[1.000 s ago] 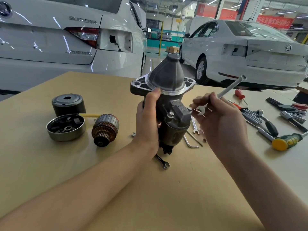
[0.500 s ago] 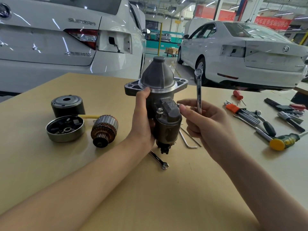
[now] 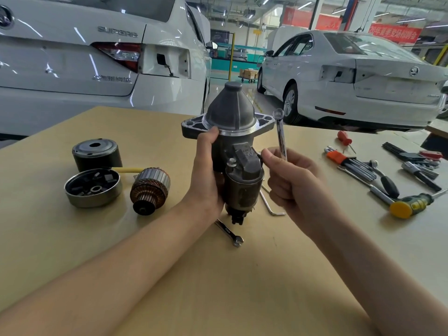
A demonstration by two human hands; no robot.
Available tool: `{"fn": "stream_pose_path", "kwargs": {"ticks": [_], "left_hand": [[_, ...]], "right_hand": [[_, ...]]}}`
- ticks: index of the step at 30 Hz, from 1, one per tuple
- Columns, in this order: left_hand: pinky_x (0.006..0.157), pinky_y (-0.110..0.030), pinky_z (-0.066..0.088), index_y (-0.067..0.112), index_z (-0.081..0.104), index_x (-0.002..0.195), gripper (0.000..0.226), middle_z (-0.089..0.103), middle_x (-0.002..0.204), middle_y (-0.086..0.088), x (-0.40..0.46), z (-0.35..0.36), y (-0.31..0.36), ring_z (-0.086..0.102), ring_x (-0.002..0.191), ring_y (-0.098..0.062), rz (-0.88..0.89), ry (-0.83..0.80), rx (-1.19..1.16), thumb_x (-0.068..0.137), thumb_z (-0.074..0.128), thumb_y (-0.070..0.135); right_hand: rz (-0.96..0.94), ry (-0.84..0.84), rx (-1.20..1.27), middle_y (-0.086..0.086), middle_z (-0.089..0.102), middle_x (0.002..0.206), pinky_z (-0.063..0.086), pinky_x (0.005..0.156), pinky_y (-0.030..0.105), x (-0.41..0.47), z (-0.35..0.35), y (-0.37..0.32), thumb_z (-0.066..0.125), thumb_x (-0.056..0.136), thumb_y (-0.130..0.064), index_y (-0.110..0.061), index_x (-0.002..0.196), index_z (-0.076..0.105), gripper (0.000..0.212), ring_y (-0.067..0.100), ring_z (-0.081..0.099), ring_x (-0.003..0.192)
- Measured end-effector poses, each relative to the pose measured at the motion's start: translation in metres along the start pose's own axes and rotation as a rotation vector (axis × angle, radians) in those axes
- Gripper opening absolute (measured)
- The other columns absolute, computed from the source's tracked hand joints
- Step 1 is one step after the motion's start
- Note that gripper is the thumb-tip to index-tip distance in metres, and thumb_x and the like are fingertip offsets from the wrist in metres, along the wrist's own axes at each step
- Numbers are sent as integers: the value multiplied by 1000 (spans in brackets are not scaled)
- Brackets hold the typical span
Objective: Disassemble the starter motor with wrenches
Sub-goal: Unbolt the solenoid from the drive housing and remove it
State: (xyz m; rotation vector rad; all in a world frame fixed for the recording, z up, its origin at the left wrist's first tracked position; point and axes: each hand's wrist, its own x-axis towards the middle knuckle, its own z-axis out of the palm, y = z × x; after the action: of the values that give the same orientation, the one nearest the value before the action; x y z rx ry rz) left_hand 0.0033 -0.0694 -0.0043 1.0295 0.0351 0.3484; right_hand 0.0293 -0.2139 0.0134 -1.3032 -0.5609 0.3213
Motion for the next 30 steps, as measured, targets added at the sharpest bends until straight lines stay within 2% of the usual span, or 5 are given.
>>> {"fn": "stream_pose_path", "kwargs": {"ticks": [9, 18, 21, 24, 30], "left_hand": [[71, -30, 56, 12, 66, 117, 66, 74, 101, -7, -1, -1, 2, 70, 92, -19, -12, 0, 21, 77, 50, 62], [74, -32, 56, 10, 64, 119, 69, 73, 102, -9, 0, 0, 1, 69, 94, -24, -9, -7, 30, 78, 46, 62], [78, -34, 54, 13, 64, 120, 66, 73, 103, -6, 0, 0, 0, 69, 96, -21, -17, 0, 33, 78, 48, 62], [73, -31, 55, 15, 65, 119, 65, 74, 101, -3, 1, 0, -1, 70, 95, -19, -22, -3, 36, 77, 46, 62], [78, -35, 53, 13, 65, 119, 72, 73, 97, -6, 2, 0, 0, 69, 93, -22, -30, 0, 11, 70, 48, 63]], "right_hand": [[-79, -9, -33, -3, 30, 52, 21, 38, 20, -2, 4, 1, 68, 77, -29, -17, 94, 69, 21, 9, 23, 43], [-58, 12, -20, -2, 33, 52, 23, 38, 20, -2, 4, 0, 61, 82, -31, -15, 89, 72, 21, 10, 26, 42], [-88, 36, -62, -4, 33, 51, 20, 39, 22, -4, 3, -2, 70, 73, -29, -15, 97, 70, 28, 9, 24, 43], [-85, 69, -125, -6, 43, 49, 24, 38, 20, -5, 6, -4, 71, 69, -30, -17, 86, 67, 22, 8, 29, 42], [-218, 157, -193, -8, 47, 48, 27, 42, 20, -6, 9, -3, 63, 84, -22, -14, 88, 70, 12, 7, 34, 43]]}}
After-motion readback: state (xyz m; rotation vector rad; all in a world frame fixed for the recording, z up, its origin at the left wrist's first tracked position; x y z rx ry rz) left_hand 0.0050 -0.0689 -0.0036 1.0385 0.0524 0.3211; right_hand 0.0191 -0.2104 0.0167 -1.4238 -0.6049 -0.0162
